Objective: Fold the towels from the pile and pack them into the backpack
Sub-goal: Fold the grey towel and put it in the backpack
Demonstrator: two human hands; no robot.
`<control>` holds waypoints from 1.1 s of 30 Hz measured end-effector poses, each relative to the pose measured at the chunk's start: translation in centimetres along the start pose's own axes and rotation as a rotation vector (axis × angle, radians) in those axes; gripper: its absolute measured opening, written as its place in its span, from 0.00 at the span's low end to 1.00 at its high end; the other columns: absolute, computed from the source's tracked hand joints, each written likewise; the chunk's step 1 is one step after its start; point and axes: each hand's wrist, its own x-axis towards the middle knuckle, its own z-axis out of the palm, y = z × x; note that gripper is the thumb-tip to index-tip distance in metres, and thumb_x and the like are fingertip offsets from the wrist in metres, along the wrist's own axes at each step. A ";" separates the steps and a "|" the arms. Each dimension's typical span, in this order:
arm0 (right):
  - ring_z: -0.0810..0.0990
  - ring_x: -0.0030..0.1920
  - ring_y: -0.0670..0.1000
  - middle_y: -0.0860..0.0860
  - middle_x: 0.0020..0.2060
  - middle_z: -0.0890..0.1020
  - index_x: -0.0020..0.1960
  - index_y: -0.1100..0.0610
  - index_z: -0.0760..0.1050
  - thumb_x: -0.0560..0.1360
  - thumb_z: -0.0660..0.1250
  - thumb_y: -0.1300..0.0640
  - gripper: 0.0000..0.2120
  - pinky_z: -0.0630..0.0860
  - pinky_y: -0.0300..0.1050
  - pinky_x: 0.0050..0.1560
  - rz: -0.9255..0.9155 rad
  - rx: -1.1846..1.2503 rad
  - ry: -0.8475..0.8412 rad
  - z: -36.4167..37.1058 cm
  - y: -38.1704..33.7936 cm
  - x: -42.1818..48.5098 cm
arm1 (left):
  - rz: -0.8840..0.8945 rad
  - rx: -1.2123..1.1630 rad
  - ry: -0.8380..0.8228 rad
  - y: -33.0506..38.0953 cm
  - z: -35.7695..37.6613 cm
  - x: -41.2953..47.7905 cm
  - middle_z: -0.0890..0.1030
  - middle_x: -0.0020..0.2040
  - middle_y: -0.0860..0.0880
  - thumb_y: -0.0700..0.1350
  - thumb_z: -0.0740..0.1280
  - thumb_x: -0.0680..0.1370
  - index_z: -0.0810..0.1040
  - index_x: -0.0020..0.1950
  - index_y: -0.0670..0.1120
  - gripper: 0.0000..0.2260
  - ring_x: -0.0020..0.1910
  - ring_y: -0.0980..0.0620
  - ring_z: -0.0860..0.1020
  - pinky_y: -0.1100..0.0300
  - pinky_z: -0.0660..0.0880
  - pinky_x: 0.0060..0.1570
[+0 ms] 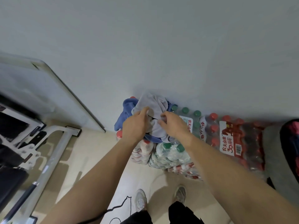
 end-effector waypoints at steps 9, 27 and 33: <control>0.82 0.48 0.53 0.46 0.47 0.83 0.47 0.44 0.75 0.76 0.67 0.49 0.02 0.80 0.50 0.46 0.023 -0.018 -0.024 -0.5 -0.3 1.4 | 0.066 0.288 -0.022 0.3 -0.7 3.2 0.77 0.55 0.50 0.43 0.58 0.79 0.74 0.60 0.53 0.12 0.39 0.47 0.73 0.59 0.63 0.28; 0.77 0.40 0.48 0.48 0.40 0.79 0.48 0.53 0.79 0.76 0.69 0.53 0.04 0.73 0.42 0.41 -0.185 0.143 0.166 -18.0 -2.1 -2.2 | 0.270 -0.081 0.370 5.4 -11.1 6.7 0.78 0.55 0.50 0.43 0.58 0.81 0.76 0.56 0.48 0.09 0.49 0.48 0.77 0.56 0.71 0.47; 0.79 0.48 0.48 0.52 0.51 0.85 0.54 0.57 0.83 0.77 0.66 0.63 0.09 0.71 0.37 0.52 -0.212 0.032 0.378 -26.1 -1.2 -4.5 | 0.380 -0.039 0.538 9.4 -16.9 8.4 0.78 0.55 0.50 0.43 0.58 0.81 0.78 0.58 0.49 0.11 0.50 0.47 0.78 0.57 0.71 0.47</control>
